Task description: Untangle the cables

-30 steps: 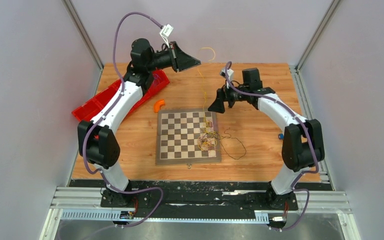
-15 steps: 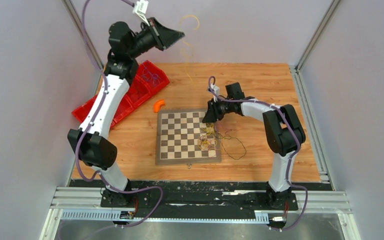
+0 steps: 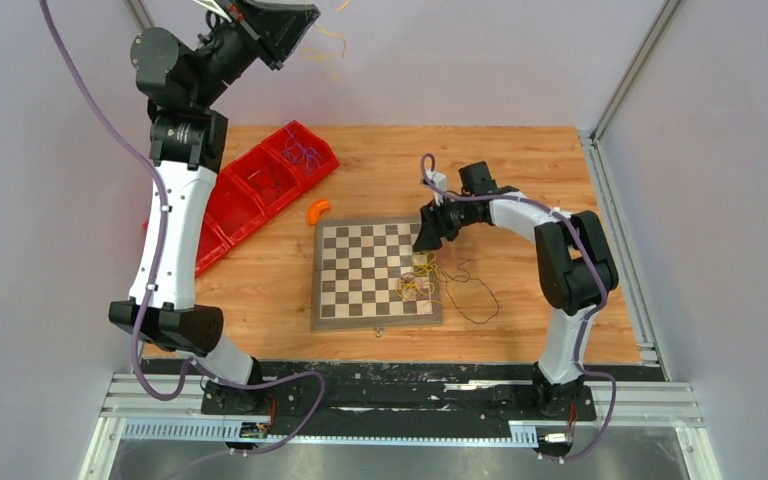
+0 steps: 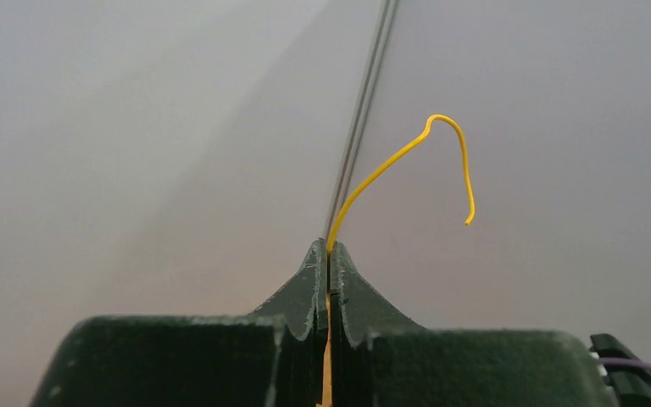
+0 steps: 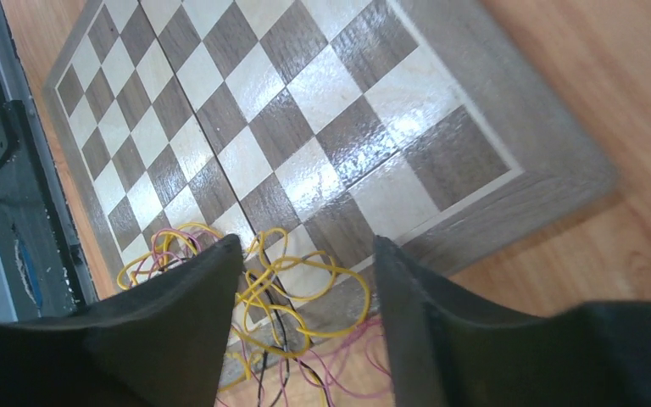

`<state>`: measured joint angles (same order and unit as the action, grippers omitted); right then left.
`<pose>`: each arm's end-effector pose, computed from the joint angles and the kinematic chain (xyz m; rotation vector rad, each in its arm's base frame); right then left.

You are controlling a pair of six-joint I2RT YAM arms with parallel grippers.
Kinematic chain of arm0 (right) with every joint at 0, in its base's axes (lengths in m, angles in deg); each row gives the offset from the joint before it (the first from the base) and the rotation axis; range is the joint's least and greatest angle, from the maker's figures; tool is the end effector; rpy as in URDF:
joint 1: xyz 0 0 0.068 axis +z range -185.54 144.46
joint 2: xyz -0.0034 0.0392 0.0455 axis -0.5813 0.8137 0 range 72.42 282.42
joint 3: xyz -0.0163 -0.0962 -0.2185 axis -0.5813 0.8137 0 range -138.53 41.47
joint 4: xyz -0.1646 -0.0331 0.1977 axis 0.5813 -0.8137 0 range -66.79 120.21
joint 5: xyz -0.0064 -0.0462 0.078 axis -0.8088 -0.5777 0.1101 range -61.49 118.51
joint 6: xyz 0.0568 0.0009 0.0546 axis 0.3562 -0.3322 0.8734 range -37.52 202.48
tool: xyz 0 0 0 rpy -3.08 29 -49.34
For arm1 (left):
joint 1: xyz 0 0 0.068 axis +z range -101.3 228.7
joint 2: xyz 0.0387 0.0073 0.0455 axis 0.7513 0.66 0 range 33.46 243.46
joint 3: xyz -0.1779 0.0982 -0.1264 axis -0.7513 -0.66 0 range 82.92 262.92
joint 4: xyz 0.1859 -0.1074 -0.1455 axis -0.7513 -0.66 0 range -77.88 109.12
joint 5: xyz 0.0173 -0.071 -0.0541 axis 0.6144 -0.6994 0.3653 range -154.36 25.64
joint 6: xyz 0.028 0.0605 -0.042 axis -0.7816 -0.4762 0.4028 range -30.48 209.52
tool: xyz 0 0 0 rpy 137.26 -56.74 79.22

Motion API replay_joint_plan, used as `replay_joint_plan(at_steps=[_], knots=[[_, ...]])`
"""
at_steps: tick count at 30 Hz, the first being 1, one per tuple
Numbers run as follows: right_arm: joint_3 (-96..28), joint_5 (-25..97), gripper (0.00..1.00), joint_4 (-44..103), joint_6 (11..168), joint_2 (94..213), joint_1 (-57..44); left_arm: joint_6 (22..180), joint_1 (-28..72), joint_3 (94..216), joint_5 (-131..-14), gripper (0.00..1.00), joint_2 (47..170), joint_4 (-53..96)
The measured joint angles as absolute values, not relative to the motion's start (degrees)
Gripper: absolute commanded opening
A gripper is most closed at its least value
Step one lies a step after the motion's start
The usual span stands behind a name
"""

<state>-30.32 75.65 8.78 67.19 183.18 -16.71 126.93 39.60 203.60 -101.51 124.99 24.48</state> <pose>0.3503 0.1718 0.1174 -0.9880 2.2579 1.0875 0.3039 -0.0901 0.5858 0.3670 1.1014 -1.0365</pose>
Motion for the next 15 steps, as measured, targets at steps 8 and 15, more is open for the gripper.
replay_joint_plan(at_steps=[8, 15], knots=[[-37.27, 75.76, 0.90, 2.75, 65.70, 179.71, -18.35, 124.35, 51.12, 187.23, -107.43, 0.00, 123.63, 18.36], [-37.80, 74.20, 0.91, -0.23, 63.15, 175.36, -18.37, 115.65, 63.93, 174.90, -116.22, 0.00, 123.35, 8.16]])
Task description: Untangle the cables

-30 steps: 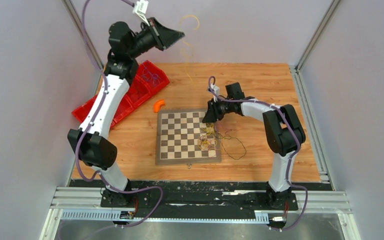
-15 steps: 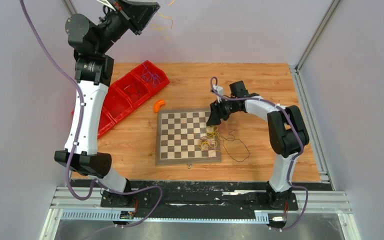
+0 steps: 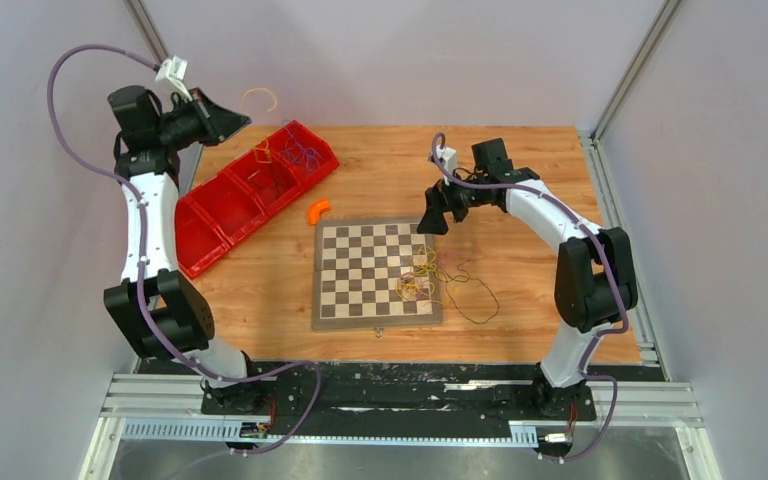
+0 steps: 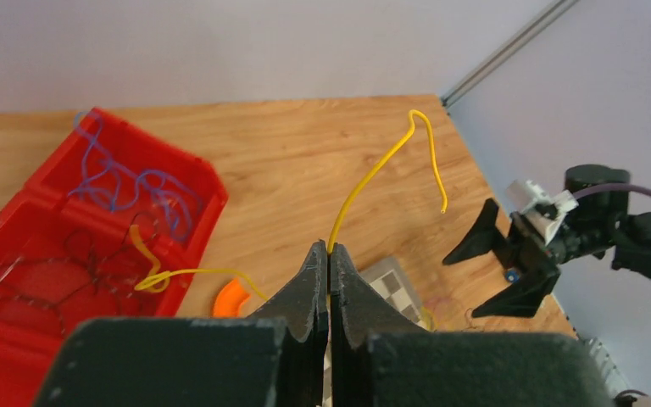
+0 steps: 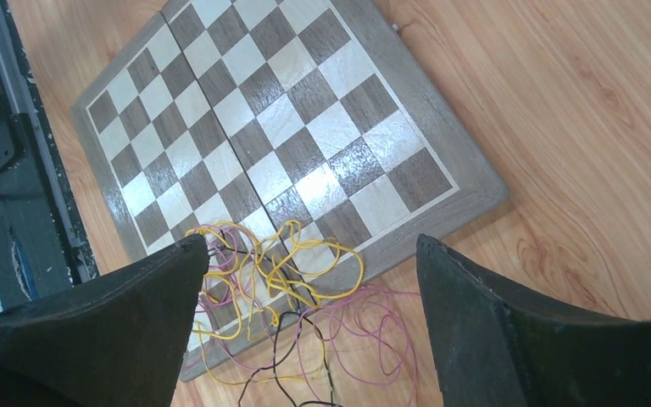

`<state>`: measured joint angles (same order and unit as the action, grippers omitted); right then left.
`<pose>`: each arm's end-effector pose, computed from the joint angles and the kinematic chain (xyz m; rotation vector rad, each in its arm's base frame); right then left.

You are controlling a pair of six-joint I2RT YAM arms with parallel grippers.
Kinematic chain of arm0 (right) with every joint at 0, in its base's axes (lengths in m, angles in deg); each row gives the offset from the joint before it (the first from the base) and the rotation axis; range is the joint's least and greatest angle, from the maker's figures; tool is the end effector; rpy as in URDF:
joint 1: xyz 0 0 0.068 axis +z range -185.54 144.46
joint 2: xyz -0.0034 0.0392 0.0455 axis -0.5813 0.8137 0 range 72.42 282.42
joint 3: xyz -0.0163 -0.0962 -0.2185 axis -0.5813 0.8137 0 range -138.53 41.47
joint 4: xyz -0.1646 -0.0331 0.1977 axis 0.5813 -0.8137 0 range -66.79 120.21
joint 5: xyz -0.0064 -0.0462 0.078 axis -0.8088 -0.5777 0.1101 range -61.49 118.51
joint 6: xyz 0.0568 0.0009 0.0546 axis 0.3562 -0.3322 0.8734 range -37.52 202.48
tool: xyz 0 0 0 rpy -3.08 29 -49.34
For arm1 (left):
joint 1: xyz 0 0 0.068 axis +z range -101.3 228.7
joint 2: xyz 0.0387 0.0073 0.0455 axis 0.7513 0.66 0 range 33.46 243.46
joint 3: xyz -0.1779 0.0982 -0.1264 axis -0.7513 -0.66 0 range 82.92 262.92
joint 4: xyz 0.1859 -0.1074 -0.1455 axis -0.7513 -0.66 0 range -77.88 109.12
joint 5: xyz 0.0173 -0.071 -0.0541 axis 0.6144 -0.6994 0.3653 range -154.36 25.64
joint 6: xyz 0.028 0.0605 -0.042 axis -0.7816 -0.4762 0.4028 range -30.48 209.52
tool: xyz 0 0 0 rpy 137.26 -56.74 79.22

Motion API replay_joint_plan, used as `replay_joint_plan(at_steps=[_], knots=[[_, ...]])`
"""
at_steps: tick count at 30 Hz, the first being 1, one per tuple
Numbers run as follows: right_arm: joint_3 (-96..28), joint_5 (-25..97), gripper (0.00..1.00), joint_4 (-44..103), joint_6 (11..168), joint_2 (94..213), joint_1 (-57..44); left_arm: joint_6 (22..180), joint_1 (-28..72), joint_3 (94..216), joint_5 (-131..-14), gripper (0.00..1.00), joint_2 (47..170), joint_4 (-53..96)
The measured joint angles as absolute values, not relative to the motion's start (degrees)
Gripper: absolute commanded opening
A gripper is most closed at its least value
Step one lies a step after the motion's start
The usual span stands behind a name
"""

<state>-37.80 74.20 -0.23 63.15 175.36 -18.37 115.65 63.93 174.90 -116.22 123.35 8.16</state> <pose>0.3572 0.1610 0.1961 -1.0351 2.1206 0.9705 0.3752 0.0470 0.3937 0.0589 1.7501 -0.9140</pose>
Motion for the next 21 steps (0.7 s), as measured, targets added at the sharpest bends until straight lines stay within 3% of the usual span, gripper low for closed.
replay_joint_plan(at_steps=[10, 21], knots=[[-38.12, 71.56, 0.91, -3.53, 60.68, 175.14, -18.37, 100.16, 76.17, 176.04, -119.80, 0.00, 125.67, -2.77], [-38.30, 70.25, 0.91, -4.03, 59.28, 175.14, -18.37, 85.86, 78.09, 175.69, -116.52, 0.00, 132.92, -7.84]])
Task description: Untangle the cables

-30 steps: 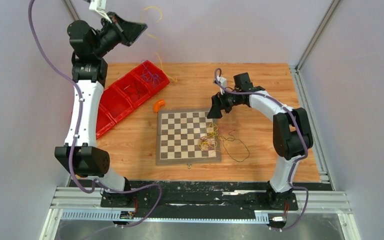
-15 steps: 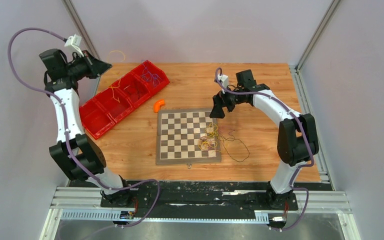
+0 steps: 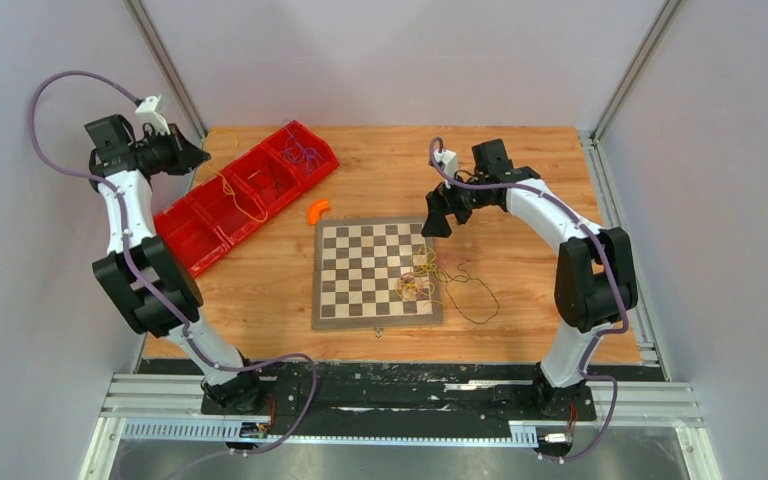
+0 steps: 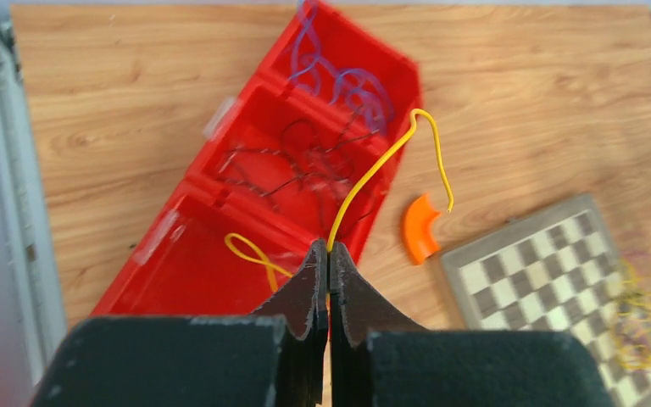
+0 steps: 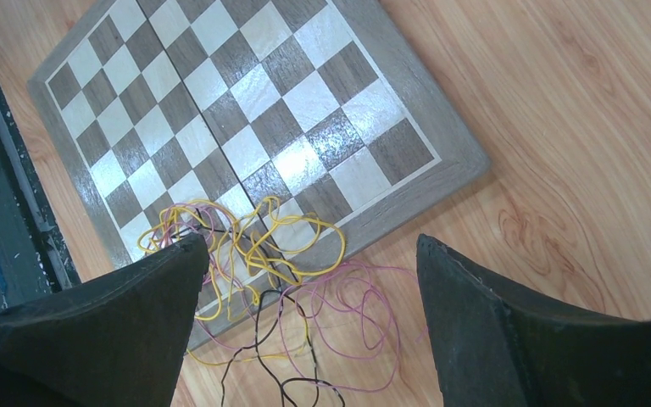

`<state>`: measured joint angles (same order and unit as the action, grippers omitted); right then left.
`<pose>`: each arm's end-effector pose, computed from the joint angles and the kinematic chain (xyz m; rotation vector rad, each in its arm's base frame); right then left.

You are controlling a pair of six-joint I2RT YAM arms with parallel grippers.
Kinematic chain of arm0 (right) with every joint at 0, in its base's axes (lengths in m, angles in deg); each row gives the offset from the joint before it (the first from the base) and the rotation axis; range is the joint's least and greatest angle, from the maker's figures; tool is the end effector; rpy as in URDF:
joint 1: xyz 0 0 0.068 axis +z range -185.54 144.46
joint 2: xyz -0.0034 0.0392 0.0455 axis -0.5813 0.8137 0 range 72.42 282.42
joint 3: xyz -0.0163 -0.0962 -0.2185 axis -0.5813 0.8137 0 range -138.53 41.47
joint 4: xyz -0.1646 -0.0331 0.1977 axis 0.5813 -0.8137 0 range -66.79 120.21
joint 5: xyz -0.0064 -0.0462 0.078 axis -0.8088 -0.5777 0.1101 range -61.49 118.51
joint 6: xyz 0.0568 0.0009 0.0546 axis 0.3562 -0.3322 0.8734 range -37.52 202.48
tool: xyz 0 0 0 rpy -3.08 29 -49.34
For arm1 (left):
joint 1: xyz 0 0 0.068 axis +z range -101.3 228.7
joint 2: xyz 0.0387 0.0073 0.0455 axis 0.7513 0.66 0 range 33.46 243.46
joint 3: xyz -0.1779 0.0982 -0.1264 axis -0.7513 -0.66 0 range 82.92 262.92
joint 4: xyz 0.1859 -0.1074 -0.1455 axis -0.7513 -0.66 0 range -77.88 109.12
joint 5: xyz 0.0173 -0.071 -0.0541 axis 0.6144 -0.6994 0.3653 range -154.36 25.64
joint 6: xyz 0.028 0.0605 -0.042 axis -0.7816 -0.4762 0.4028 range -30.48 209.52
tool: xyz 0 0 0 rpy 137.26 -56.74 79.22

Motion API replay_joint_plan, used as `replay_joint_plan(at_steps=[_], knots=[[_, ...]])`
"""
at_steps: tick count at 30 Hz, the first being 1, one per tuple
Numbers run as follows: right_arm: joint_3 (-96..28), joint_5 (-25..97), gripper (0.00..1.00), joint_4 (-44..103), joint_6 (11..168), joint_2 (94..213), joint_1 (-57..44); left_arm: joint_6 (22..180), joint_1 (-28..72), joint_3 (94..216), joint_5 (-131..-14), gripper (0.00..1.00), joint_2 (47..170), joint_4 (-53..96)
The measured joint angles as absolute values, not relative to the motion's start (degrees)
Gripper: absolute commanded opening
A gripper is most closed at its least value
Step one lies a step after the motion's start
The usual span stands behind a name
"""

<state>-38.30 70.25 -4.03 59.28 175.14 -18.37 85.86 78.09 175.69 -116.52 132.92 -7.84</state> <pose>0.3544 0.1566 0.1930 -1.0817 2.1612 0.8771 0.3765 0.1507 0.3069 0.0628 1.9641 -0.6024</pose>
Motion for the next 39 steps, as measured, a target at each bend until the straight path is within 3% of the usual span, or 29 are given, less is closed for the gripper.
replay_joint_plan(at_steps=[10, 11, 14, 16, 20, 23, 26, 30, 35, 39], knots=[[-38.30, 69.26, 0.91, -7.26, 57.55, 175.14, -19.22, 67.55, 76.87, 178.51, -98.88, 0.00, 145.25, -16.37], [-38.30, 69.22, 0.91, -7.42, 57.42, 175.14, -19.27, 65.67, 76.49, 178.31, -96.59, 0.04, 145.99, -17.00], [-38.30, 69.09, 0.91, -8.03, 57.09, 175.14, -19.51, 60.77, 75.31, 178.07, -91.45, 0.45, 146.91, -18.49], [-38.30, 69.05, 0.91, -8.55, 56.85, 175.14, -19.60, 58.19, 74.46, 178.03, -88.98, 0.60, 146.96, -19.56], [-38.30, 69.02, 0.90, -9.52, 56.59, 175.14, -19.62, 55.79, 73.50, 179.45, -88.33, 0.74, 146.96, -23.27], [-38.30, 69.02, 0.89, -10.46, 56.19, 175.14, -19.68, 55.72, 73.41, 181.57, -91.63, 0.92, 146.45, -25.74], [-38.30, 68.96, 0.88, -11.83, 55.41, 175.14, -19.84, 54.85, 72.95, 181.64, -98.40, 0.94, 143.50, -28.26], [-36.79, 69.07, 0.85, -14.04, 54.38, 174.37, -20.40, 53.73, 67.95, 175.98, -108.48, 0.89, 134.37, -29.68], [-33.45, 69.53, 0.80, -17.49, 54.31, 173.78, -22.35, 56.75, 48.01, 164.44, -116.85, 0.80, 126.43, -22.62], [-31.96, 70.42, 0.79, -19.88, 54.97, 173.78, -26.81, 64.18, 31.71, 157.51, -117.99, 0.74, 128.62, -12.08]])
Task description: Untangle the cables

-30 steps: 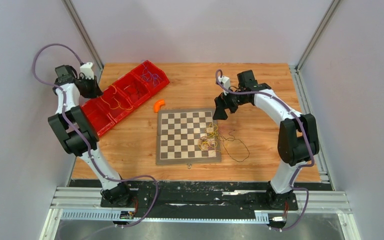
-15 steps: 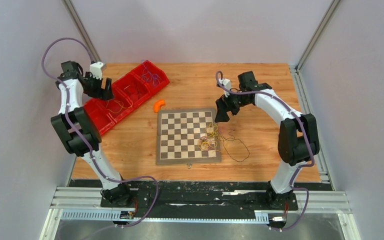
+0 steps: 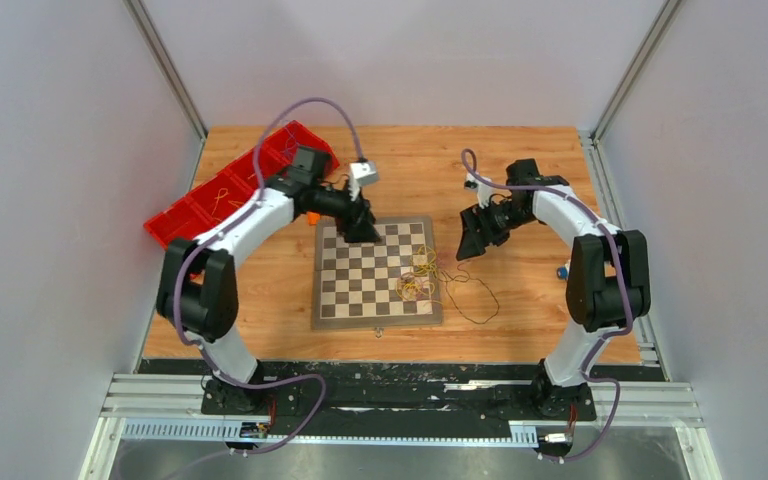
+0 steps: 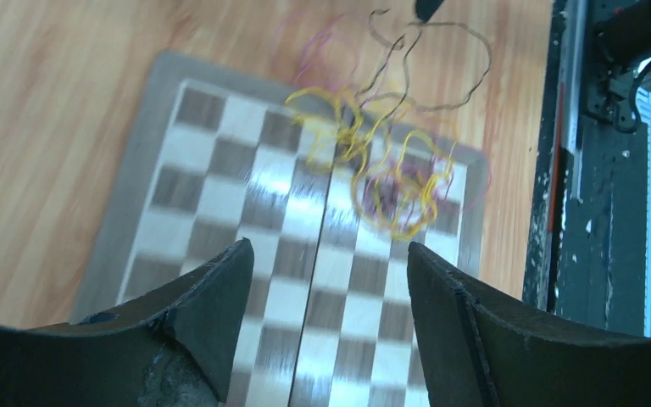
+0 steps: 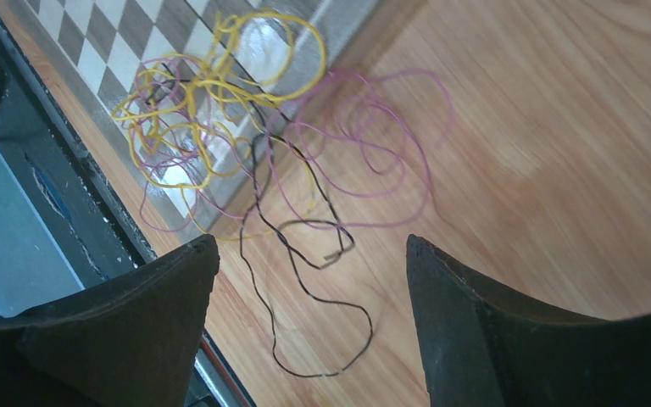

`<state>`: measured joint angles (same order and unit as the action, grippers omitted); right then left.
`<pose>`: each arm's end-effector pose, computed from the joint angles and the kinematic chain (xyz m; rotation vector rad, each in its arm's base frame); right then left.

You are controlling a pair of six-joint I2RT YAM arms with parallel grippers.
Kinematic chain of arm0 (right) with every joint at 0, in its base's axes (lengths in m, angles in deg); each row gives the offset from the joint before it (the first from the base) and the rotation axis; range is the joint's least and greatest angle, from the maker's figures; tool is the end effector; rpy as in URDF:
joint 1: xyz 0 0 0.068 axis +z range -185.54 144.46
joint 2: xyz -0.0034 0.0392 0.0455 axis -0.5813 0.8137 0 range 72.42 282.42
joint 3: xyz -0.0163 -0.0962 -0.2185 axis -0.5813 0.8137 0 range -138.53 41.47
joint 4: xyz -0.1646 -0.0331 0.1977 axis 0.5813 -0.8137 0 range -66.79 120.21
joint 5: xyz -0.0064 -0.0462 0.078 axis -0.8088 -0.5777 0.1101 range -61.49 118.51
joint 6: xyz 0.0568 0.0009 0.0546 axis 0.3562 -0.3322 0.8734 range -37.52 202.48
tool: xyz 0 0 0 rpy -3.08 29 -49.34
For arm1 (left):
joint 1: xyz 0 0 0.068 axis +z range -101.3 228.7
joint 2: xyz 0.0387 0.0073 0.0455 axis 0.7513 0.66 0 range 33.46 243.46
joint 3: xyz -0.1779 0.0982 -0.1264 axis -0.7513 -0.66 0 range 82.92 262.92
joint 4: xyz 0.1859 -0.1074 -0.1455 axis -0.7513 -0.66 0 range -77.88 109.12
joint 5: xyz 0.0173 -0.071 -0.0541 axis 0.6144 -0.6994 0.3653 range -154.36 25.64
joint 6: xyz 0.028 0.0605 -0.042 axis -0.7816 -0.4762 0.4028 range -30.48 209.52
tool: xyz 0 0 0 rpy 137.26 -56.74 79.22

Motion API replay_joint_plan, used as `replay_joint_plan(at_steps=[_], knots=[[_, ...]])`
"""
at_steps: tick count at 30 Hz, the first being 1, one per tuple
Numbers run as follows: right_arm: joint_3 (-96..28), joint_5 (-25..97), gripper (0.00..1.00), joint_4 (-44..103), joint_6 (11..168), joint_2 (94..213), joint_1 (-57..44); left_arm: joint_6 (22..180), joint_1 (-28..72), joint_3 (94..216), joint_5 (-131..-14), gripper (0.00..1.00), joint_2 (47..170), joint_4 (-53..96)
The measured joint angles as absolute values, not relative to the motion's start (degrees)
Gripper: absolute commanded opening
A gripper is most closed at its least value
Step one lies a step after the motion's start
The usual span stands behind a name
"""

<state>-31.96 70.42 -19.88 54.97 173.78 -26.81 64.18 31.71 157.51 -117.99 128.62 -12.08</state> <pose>0.3228 0.0952 0.1559 -0.9296 2.4970 0.9602 0.3281 -0.1572 0.2230 1.1611 1.9242 -1.0602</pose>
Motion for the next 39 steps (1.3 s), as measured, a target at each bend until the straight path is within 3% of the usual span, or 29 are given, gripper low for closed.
replay_joint_plan(at_steps=[10, 18, 22, 24, 28, 31, 39], knots=[[-29.01, 69.85, 0.78, -21.38, 55.34, 173.76, -29.65, 76.36, 14.75, 166.45, -114.47, 0.62, 148.35, 2.47], [-28.79, 69.50, 0.78, -22.67, 55.28, 173.59, -31.97, 79.20, 11.53, 169.81, -110.21, 0.41, 153.49, 3.76], [-29.73, 69.57, 0.77, -23.20, 54.91, 173.56, -33.21, 78.56, 11.21, 170.03, -108.22, 0.11, 154.76, 1.86], [-30.58, 69.77, 0.77, -23.29, 54.69, 173.54, -33.50, 78.04, 11.18, 170.05, -107.52, 0.01, 154.96, 0.00], [-32.35, 71.47, 0.79, -23.26, 54.47, 173.37, -33.72, 77.32, 11.18, 171.65, -107.30, 0.00, 154.96, -3.89], [-33.49, 74.03, 0.88, -22.32, 54.99, 172.78, -33.72, 77.73, 11.47, 173.46, -107.82, 0.00, 153.29, -4.91], [-33.47, 82.82, 1.00, -3.85, 66.42, 163.75, -29.26, 90.17, 16.82, 174.84, -114.38, 0.00, 135.15, 3.92]])
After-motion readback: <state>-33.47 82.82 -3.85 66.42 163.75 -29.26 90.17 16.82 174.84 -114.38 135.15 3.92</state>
